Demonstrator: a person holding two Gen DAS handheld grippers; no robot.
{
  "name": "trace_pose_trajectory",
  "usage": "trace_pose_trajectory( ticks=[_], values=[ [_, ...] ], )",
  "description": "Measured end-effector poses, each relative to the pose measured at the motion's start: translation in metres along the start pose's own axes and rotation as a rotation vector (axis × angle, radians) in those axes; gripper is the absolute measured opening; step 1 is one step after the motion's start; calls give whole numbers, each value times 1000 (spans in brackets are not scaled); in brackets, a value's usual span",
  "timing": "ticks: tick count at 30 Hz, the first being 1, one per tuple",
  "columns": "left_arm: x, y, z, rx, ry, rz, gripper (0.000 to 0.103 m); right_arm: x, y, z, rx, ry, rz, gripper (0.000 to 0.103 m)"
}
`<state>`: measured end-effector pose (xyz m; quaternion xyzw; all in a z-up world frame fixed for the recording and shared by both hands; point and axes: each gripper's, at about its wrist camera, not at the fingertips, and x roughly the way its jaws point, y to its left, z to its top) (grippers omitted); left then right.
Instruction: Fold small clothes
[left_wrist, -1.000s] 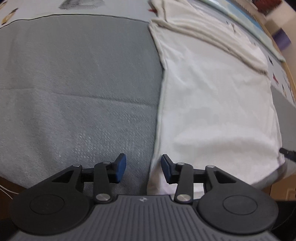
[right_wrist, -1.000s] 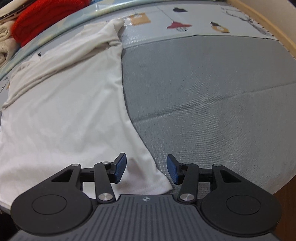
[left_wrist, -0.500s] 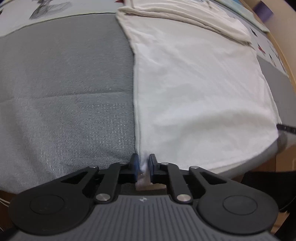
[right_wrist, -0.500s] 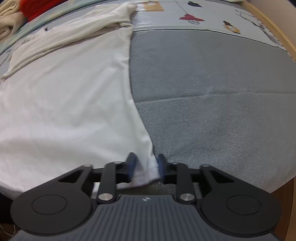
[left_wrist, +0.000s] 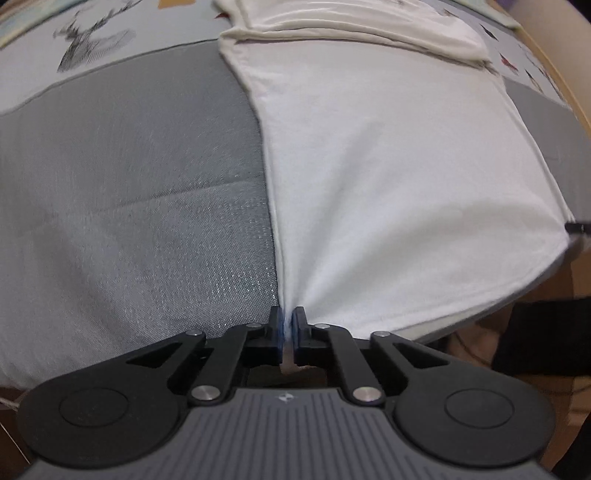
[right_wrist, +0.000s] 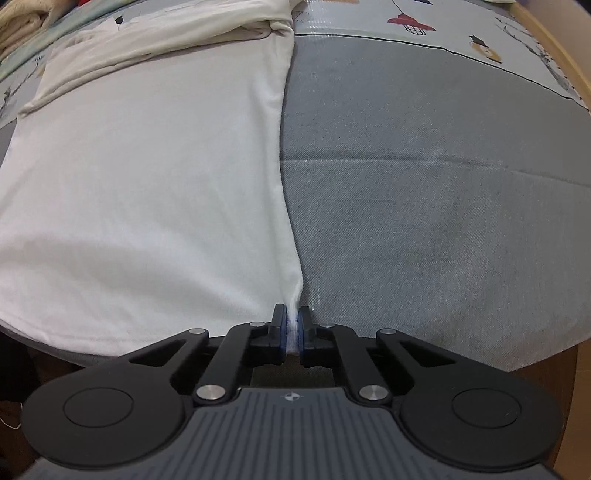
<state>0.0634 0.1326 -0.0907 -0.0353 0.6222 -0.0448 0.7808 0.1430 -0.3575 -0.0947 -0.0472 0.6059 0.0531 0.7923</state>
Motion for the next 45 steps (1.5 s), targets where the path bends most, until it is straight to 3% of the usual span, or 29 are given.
trace_pose_trajectory(
  ticks=[2,7,10,13,22,28,33,38,41,45],
  values=[
    [1,5,1,-39,4,12,19,-1,0,2,9,-2,-4,7],
    [8,3,1,-38,35,-36,19,3,1,3,1,18,-24,18],
    [13,-4,-4,-11,38,-15,17,4,5,4,-1,17,-22,18],
    [12,-6,-3,-7,34,-17,8,4,7,1,-16,11,-6,10],
    [-9,-8,0,24,-30,-17,6,-26,-3,9,47,-96,40,7],
    [-64,-14,-7,38,-152,-48,6,-77,-4,10,112,-248,129,6],
    [-139,-9,-20,0,-314,-104,5,-133,-22,-6,213,-358,234,6],
    [-212,1,-33,-54,-463,-127,5,-200,-39,-24,264,-485,285,5],
    [-225,3,-31,-80,-483,-130,5,-222,-47,-29,313,-529,336,5],
    [-202,5,-3,-88,-423,-121,5,-215,-44,-9,314,-525,349,5]
  ],
)
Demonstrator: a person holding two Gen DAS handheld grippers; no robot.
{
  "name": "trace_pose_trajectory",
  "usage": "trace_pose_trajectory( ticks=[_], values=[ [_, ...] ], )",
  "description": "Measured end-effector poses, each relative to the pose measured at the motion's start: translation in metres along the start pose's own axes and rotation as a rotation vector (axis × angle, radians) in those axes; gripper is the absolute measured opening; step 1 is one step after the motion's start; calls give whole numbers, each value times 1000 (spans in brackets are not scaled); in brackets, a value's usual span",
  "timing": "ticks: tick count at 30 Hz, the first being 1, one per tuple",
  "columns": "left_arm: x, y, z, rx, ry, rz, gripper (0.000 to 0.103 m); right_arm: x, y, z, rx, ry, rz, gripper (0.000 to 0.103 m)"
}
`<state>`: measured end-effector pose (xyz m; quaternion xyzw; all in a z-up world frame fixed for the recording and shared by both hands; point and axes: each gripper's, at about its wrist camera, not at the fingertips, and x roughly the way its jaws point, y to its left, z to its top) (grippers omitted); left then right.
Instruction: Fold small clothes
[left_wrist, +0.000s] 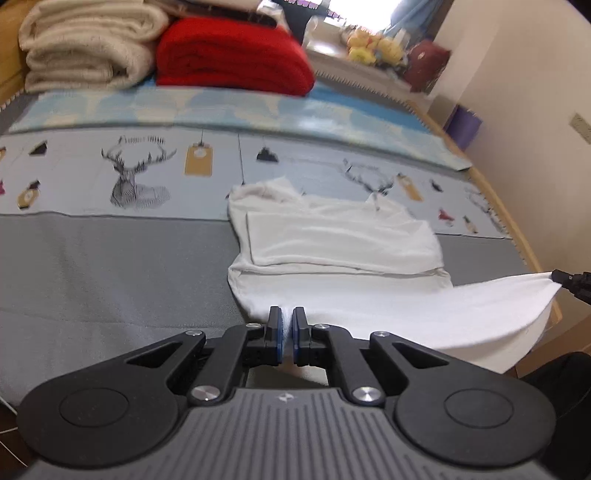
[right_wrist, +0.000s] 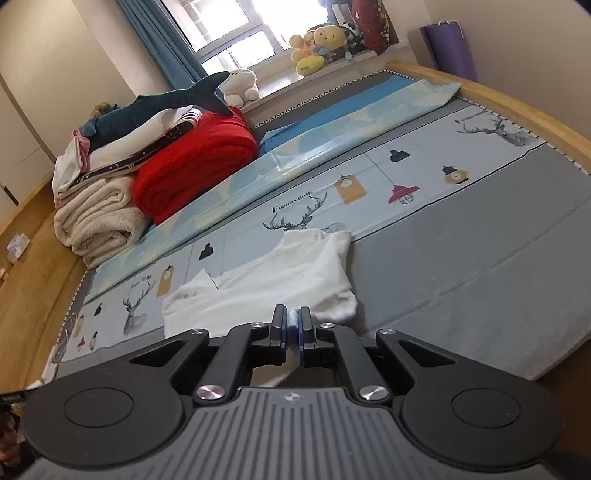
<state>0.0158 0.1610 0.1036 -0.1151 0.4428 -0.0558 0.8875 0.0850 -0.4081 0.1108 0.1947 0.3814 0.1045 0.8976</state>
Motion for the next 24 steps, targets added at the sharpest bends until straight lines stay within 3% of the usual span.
trace_pose_trajectory(
  ticks=[5,11,14,17,20,24],
  values=[
    [59,9,40,21,53,38,5,60,8,17,-25,65,-44,5],
    [126,19,98,30,71,86,5,126,14,65,-71,81,-104,5],
    [165,36,103,-57,80,81,5,166,10,78,-90,95,-138,5],
    [204,49,92,-136,184,86,5,206,-3,69,-91,139,-174,5],
    [215,43,110,-104,142,65,5,232,-17,62,-55,210,-194,5],
    [241,52,125,-169,152,106,5,251,-23,78,-34,171,-215,5]
  ],
)
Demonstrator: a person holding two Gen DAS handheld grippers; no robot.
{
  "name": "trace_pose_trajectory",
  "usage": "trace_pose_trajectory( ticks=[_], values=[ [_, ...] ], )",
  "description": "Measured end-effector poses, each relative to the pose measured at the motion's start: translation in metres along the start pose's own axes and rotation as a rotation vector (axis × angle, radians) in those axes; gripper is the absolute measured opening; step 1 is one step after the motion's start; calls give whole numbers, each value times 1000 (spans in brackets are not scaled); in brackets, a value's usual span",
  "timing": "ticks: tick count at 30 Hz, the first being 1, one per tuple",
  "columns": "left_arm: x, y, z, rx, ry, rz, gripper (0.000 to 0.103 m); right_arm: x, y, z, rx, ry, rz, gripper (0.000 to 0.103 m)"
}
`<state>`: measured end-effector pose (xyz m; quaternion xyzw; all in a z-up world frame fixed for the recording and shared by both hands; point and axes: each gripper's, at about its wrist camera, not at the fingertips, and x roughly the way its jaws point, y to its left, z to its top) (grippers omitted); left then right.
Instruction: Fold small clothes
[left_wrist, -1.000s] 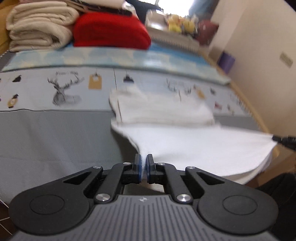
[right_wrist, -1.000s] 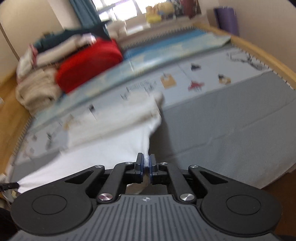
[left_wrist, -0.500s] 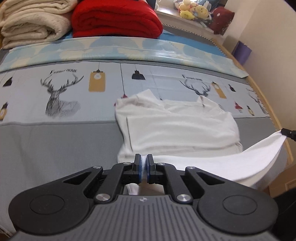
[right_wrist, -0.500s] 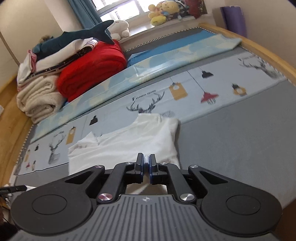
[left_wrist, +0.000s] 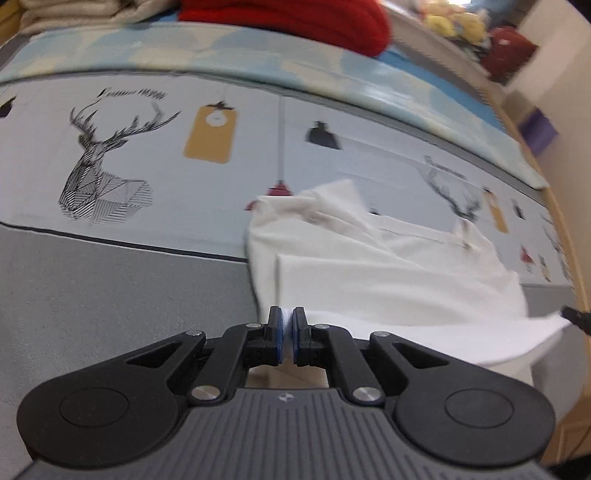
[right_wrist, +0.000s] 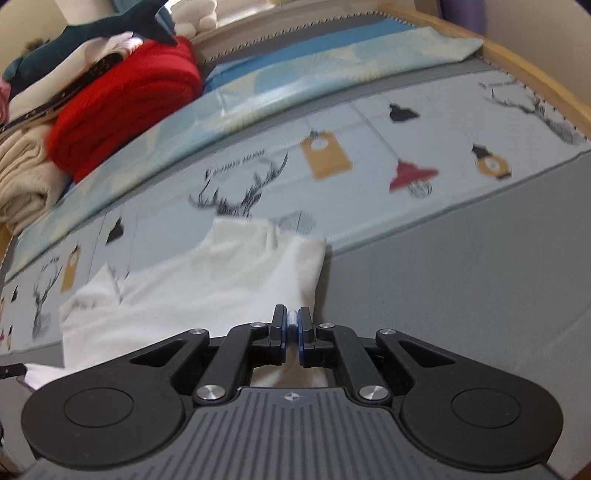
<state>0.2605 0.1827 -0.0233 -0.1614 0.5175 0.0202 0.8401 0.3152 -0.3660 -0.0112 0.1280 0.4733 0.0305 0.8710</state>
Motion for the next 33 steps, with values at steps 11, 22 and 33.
trace_pose_trajectory(
  ticks=[11,22,33],
  values=[
    [6,33,37,-161,-114,-28,34,46,-1,28,171,-100,-27,8],
    [-133,216,-9,105,-734,-251,37,23,17,26,91,-198,-26,8],
    [-133,488,-57,-140,-796,301,37,16,21,15,27,-205,-132,8]
  ],
)
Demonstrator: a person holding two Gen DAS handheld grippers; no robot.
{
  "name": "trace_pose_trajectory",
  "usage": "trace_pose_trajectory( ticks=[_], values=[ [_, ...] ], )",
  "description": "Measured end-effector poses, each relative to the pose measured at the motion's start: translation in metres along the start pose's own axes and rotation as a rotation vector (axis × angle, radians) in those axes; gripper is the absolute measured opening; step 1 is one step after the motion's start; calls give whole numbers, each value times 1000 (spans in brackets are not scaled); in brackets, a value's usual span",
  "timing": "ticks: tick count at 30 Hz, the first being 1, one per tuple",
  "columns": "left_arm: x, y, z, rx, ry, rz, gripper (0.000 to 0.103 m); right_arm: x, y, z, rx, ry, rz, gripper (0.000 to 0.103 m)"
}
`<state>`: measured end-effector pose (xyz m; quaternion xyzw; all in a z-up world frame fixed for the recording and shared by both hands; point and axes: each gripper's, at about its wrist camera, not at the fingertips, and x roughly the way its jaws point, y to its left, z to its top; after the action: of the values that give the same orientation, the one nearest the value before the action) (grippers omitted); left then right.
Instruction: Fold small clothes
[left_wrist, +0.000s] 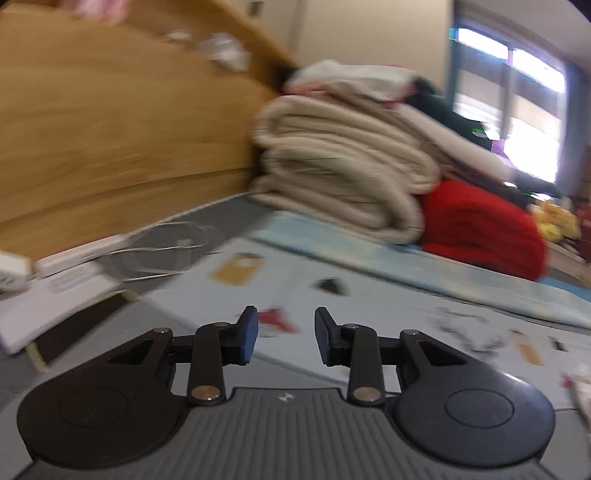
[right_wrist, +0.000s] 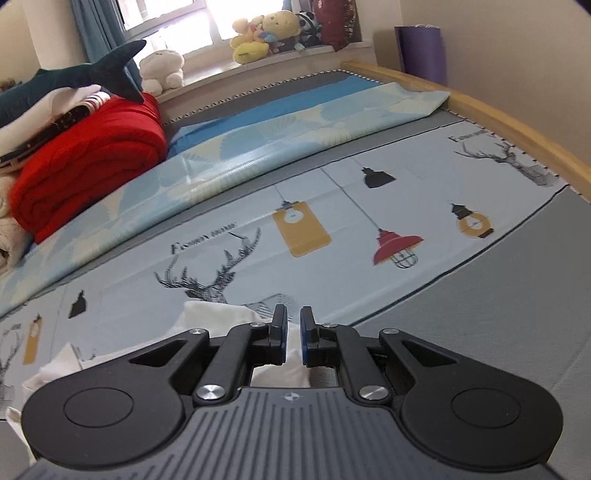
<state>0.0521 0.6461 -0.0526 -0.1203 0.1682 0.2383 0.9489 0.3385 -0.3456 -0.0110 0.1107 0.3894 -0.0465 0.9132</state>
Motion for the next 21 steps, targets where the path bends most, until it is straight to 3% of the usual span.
trace_pose_trajectory(
  ticks=[5,8,10,16,21],
  values=[
    [16,43,-5,4,17,76,37,4,4,-5,-27,18,-36,8],
    [14,53,-27,-46,89,62,37,7,10,-9,-55,34,-42,8],
    [-3,46,-34,-67,86,23,37,7,14,-8,-56,33,-33,8],
    [-72,-35,1,-69,-35,-124,38,-1,24,2,-5,2,32,9],
    [-105,-157,44,-5,-71,-238,51,-11,32,6,32,-20,117,8]
  ],
)
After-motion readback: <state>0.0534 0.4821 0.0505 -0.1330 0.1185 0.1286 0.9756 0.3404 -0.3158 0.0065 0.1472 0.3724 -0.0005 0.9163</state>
